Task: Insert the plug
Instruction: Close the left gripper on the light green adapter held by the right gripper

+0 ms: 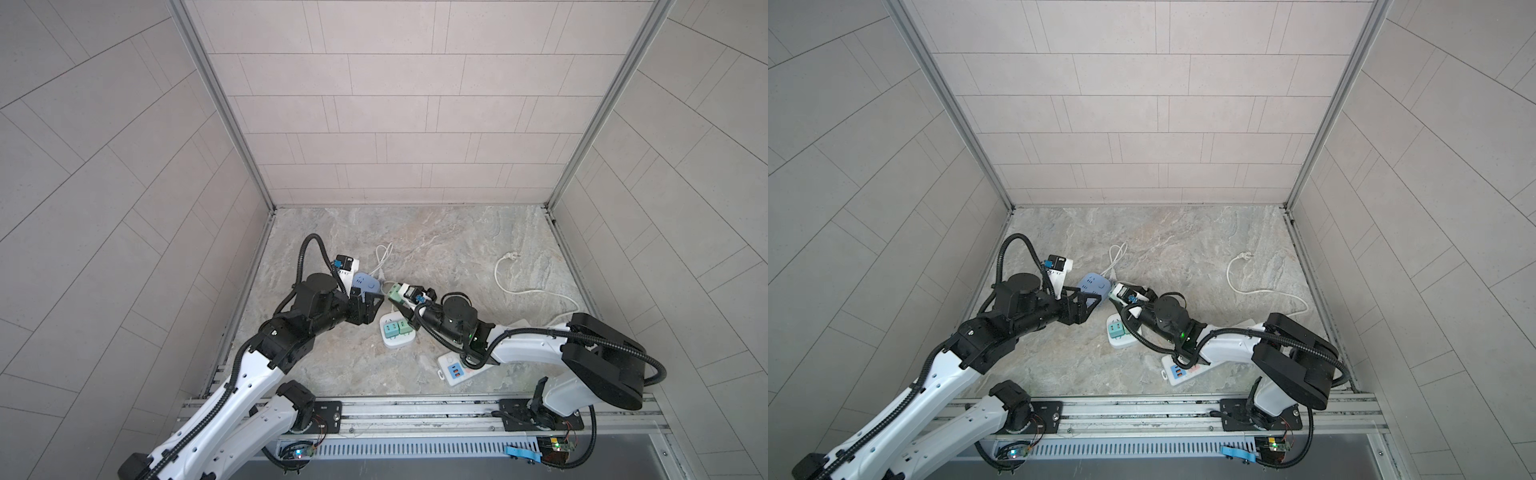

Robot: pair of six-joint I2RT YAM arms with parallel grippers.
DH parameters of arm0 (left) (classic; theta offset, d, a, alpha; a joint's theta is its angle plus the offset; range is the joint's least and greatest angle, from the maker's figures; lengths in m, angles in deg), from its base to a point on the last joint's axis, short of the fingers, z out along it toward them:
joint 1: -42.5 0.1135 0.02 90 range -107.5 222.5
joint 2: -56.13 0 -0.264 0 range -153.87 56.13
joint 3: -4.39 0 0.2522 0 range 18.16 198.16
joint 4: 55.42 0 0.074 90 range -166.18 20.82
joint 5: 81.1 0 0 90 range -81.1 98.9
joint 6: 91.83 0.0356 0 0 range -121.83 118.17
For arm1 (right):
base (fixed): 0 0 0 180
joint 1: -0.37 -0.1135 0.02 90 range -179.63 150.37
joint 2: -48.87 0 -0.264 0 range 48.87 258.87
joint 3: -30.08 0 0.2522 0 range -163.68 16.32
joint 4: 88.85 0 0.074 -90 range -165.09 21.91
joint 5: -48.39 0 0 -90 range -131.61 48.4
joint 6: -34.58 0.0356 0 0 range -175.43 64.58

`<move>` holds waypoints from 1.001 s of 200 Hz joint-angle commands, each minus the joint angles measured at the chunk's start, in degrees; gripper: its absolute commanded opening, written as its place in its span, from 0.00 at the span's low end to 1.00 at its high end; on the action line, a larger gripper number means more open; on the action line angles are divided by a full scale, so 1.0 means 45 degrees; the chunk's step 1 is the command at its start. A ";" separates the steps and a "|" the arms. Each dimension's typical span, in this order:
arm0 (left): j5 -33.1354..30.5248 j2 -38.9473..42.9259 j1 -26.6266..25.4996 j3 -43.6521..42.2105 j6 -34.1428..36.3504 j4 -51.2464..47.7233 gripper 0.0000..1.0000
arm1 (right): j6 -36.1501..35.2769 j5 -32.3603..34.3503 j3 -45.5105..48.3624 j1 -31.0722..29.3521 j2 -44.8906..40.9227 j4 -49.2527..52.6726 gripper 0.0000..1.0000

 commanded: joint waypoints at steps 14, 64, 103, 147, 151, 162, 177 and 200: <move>0.0781 -0.0117 -0.0370 0.0427 -0.0163 0.0028 0.73 | -0.0953 -0.0472 0.0186 -0.0179 -0.0572 -0.0874 0.07; 0.0531 -0.0699 -0.0469 0.0939 0.0116 -0.0333 0.72 | -0.1181 -0.0932 0.0241 -0.0295 -0.0799 -0.0950 0.06; 0.0822 -0.1325 -0.0576 0.1182 0.0141 -0.0025 0.71 | -0.1390 -0.1203 0.0256 -0.0547 -0.0998 -0.0962 0.07; 0.1392 -0.1658 -0.0672 0.1320 0.0102 0.0242 0.70 | -0.1572 -0.1365 0.0180 -0.0667 -0.1195 -0.0946 0.06; 0.1449 -0.1678 -0.0683 0.1337 0.0099 0.0243 0.69 | -0.1579 -0.1391 0.0166 -0.0667 -0.1185 -0.0950 0.06; 0.1628 -0.1767 -0.0719 0.1357 0.0097 0.0271 0.68 | -0.1627 -0.1417 0.0102 -0.0679 -0.1147 -0.0951 0.06; 0.1760 -0.1829 -0.0780 0.1339 0.0099 0.0318 0.66 | -0.1652 -0.1483 0.0033 -0.0677 -0.1072 -0.1024 0.06; 0.1779 -0.2037 -0.0814 0.1394 0.0140 0.0264 0.63 | -0.1663 -0.1560 -0.0002 -0.0668 -0.0983 -0.1189 0.06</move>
